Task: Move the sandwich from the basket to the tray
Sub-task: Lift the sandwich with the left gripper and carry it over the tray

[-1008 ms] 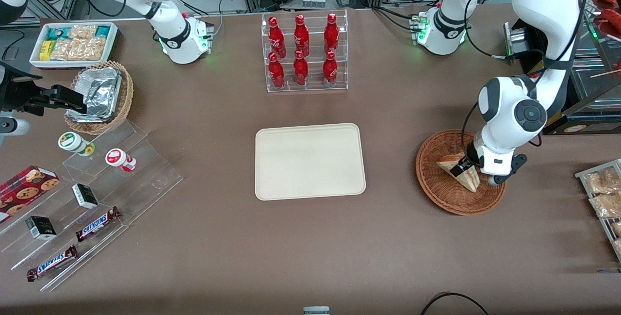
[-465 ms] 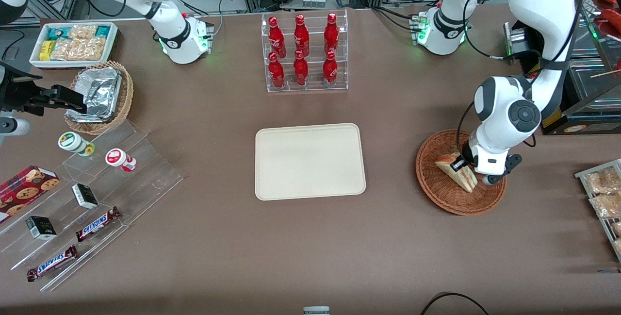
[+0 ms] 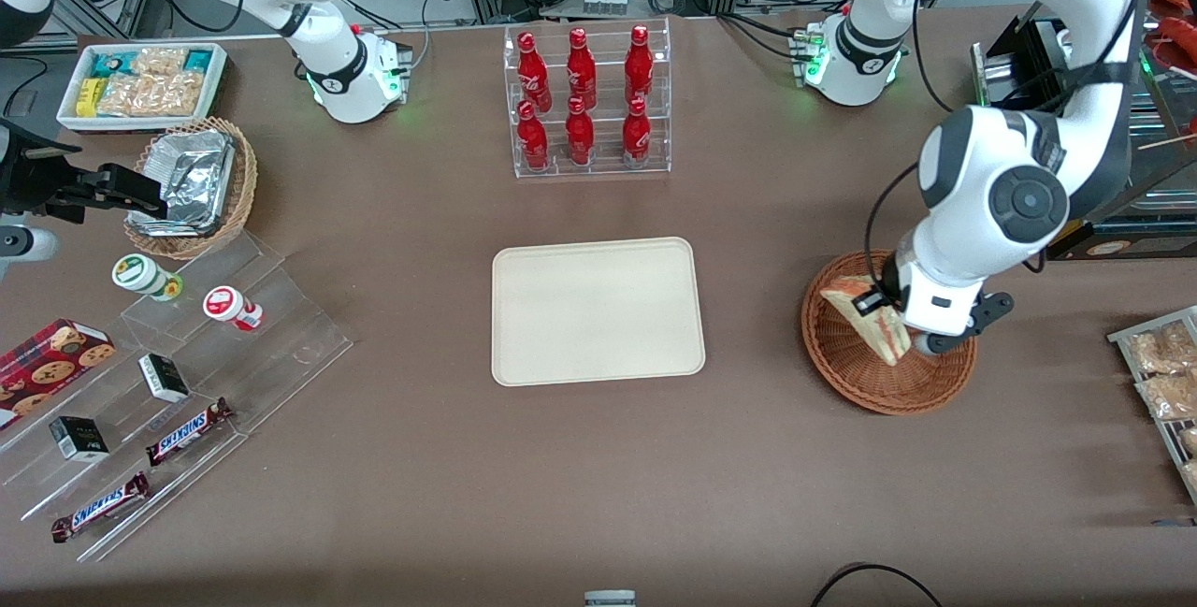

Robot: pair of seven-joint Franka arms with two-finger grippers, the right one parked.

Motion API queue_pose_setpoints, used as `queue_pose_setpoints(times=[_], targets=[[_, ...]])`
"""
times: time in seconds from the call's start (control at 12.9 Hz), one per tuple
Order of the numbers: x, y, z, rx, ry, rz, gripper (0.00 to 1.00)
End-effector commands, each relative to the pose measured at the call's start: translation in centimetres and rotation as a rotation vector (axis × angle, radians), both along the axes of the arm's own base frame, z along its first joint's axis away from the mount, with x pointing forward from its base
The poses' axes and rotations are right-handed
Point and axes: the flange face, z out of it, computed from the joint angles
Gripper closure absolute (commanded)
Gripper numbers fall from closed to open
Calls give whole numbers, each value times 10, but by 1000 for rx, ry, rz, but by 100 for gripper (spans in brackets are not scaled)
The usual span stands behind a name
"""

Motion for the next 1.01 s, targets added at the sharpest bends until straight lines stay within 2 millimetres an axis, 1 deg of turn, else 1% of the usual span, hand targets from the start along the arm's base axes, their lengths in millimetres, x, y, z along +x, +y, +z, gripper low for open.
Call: queue_pose_setpoints(times=[0.0, 0.08, 0.16, 0.23, 0.31, 0.39, 0.47, 0.54, 0.7, 0.93], targets=[[2, -74, 20, -9, -25, -101, 100], [2, -98, 25, -22, -42, -132, 100], [4, -129, 30, -35, -58, -172, 100], [5, -159, 29, -36, -53, -211, 100], [1, -193, 20, -29, -18, -260, 100], [6, -222, 15, -32, -9, -291, 100], [8, -242, 7, -38, -9, -312, 100], [5, -260, -2, -45, -11, -335, 100], [-9, -303, -19, -61, -40, -393, 100], [-30, -343, -50, -51, -76, -469, 100]])
